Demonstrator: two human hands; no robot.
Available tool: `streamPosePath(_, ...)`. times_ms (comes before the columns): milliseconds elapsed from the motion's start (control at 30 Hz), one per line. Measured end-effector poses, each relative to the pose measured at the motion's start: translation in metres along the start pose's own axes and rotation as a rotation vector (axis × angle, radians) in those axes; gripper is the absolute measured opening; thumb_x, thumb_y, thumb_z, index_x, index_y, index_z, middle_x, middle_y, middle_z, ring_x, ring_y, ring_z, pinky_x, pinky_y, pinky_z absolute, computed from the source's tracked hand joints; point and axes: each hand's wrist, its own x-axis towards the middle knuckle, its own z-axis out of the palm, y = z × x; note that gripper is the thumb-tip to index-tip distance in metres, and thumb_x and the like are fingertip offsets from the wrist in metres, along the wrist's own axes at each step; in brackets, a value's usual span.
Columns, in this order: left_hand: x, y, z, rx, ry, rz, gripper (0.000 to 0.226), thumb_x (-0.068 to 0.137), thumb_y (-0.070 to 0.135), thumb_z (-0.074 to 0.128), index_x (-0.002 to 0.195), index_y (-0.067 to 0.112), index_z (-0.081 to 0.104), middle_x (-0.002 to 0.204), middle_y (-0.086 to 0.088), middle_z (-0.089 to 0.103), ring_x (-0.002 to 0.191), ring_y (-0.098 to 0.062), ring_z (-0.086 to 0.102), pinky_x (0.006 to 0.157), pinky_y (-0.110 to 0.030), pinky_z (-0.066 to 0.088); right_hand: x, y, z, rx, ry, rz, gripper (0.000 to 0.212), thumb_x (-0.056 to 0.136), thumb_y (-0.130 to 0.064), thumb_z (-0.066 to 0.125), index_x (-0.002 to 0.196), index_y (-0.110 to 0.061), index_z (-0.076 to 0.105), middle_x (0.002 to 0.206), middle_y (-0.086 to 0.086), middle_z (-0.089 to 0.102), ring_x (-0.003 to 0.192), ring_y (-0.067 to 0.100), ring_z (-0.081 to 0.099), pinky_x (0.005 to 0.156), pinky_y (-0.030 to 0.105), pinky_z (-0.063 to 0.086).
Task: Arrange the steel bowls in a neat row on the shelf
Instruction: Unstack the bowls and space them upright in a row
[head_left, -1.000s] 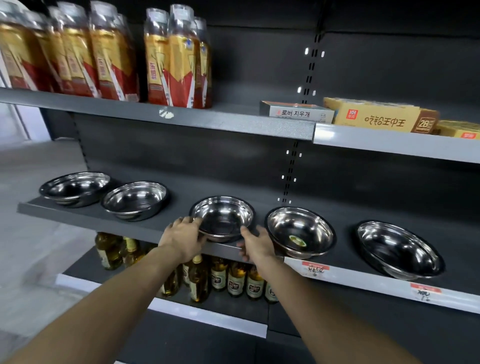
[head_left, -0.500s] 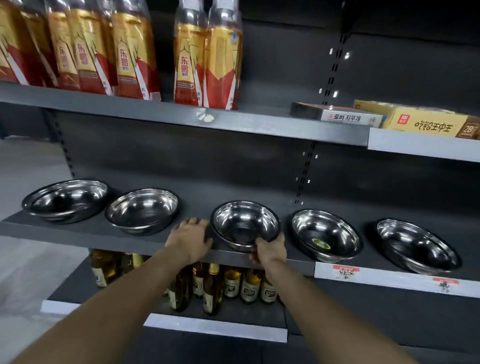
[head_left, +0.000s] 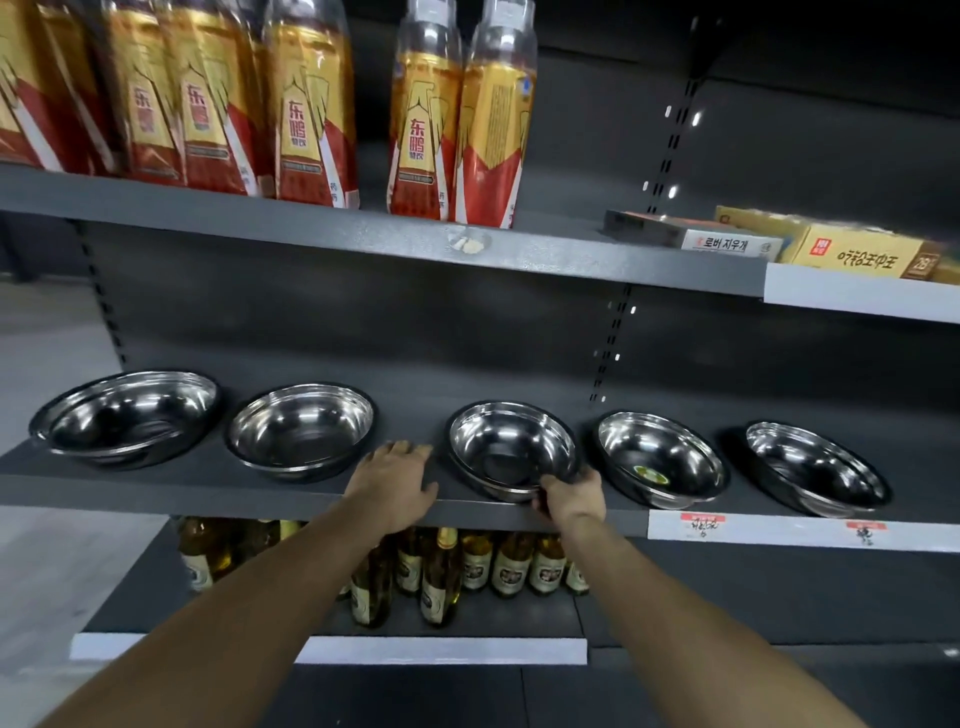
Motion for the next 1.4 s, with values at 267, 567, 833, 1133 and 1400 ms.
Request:
streamPosePath(267,-0.005,0.006,-0.001,0.021,0.004,0.003,0.064,0.095,0.044,0.048,0.152,0.019,0.031,0.149,-0.008,0.042,0.14,-0.026,0.035,0.115,-0.041,0.032,0.003,-0.001,-0.003,0.021,-0.056,0.01,0.053,0.095,-0.007,0.057,0.144,-0.019,0.043,0.078,0.011,0.066,0.05,0.016,0.056,0.044,0.024,0.05)
streamPosePath(567,-0.008,0.012,-0.002,0.026,0.01,0.0,0.063,0.096,0.044,0.048,0.151,0.018,0.032,0.149,-0.007,0.042,0.14,-0.025,0.035,0.114,-0.039,0.033,0.007,-0.01,-0.005,-0.055,-0.105,0.021,0.035,0.096,-0.005,0.053,0.129,-0.017,0.054,0.098,0.018,0.066,0.055,0.018,0.058,0.036,0.017,0.045)
streamPosePath(833,-0.011,0.015,-0.002,0.029,-0.008,-0.011,0.063,0.096,0.044,0.047,0.152,0.019,0.03,0.152,-0.006,0.039,0.142,-0.025,0.032,0.116,-0.04,0.031,0.012,-0.013,-0.006,-0.08,-0.118,0.012,0.034,0.094,-0.002,0.051,0.124,-0.013,0.058,0.095,0.016,0.066,0.057,0.02,0.059,0.047,0.027,0.05)
streamPosePath(1133,-0.011,0.016,-0.002,0.041,-0.023,-0.026,0.063,0.096,0.044,0.047,0.152,0.019,0.03,0.151,-0.006,0.039,0.142,-0.026,0.032,0.115,-0.041,0.032,0.013,-0.015,-0.007,-0.041,-0.13,0.051,0.032,0.095,-0.002,0.053,0.125,-0.015,0.057,0.091,0.013,0.064,0.058,0.018,0.058,0.043,0.024,0.049)
streamPosePath(1400,-0.009,0.017,-0.004,0.053,-0.019,-0.033,0.063,0.096,0.044,0.048,0.151,0.02,0.031,0.149,-0.006,0.041,0.14,-0.025,0.034,0.114,-0.041,0.033,0.016,-0.013,-0.013,-0.245,0.013,-0.012,0.072,0.093,-0.04,0.063,0.151,-0.012,0.033,0.128,0.017,0.063,0.112,0.034,0.063,0.094,0.039,0.053)
